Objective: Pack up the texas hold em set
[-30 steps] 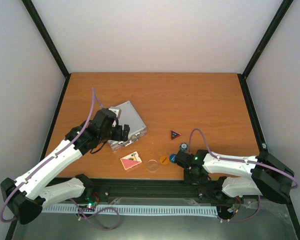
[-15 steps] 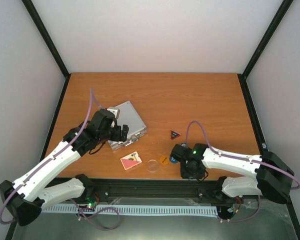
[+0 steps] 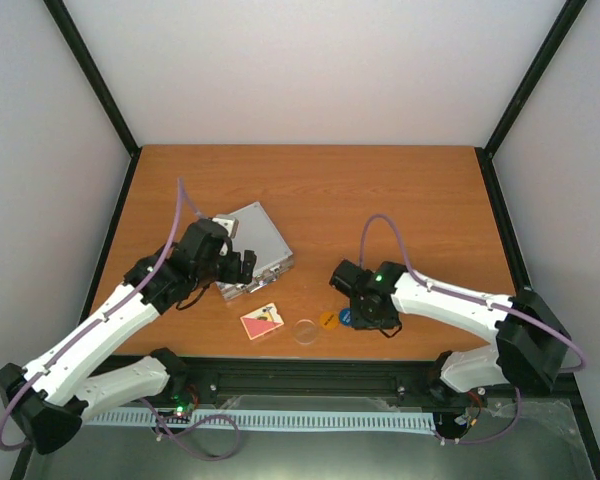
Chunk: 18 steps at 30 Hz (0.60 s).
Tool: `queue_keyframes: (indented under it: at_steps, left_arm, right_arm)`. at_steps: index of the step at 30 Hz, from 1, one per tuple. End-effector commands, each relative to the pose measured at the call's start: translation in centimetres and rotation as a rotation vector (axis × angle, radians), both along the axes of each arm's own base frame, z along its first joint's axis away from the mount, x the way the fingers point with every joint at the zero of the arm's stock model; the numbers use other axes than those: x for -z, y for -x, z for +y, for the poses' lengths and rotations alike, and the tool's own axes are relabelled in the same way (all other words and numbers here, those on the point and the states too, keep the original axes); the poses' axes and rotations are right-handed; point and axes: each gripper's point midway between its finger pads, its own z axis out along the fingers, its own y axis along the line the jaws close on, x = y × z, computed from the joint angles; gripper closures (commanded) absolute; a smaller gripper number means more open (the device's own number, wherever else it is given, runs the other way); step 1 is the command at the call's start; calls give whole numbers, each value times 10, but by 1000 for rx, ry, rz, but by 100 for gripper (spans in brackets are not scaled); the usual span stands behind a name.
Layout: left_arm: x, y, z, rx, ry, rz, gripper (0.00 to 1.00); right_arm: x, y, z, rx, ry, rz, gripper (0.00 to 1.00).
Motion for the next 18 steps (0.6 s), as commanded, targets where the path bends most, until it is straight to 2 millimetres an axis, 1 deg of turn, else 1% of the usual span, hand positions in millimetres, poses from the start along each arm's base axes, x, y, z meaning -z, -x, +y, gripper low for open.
queue_keyframes:
  at_steps: [1, 4, 7, 13, 18]
  left_arm:
    - [-7, 3, 3, -8, 11, -11, 0]
    - [-7, 3, 2, -5, 17, -10, 0]
    - [-7, 3, 1, -2, 19, -7, 0]
    - [-8, 1, 0, 1, 11, -3, 0]
    - [-8, 1, 2, -7, 4, -4, 0]
  right_arm:
    - [-11, -34, -5, -20, 21, -68, 66]
    - [-14, -54, -6, -13, -1, -84, 66]
    - [-13, -69, -5, -28, 7, -82, 65]
    - [-2, -88, 3, -64, -9, -48, 65]
    - [3, -101, 1, -77, 0, -36, 64]
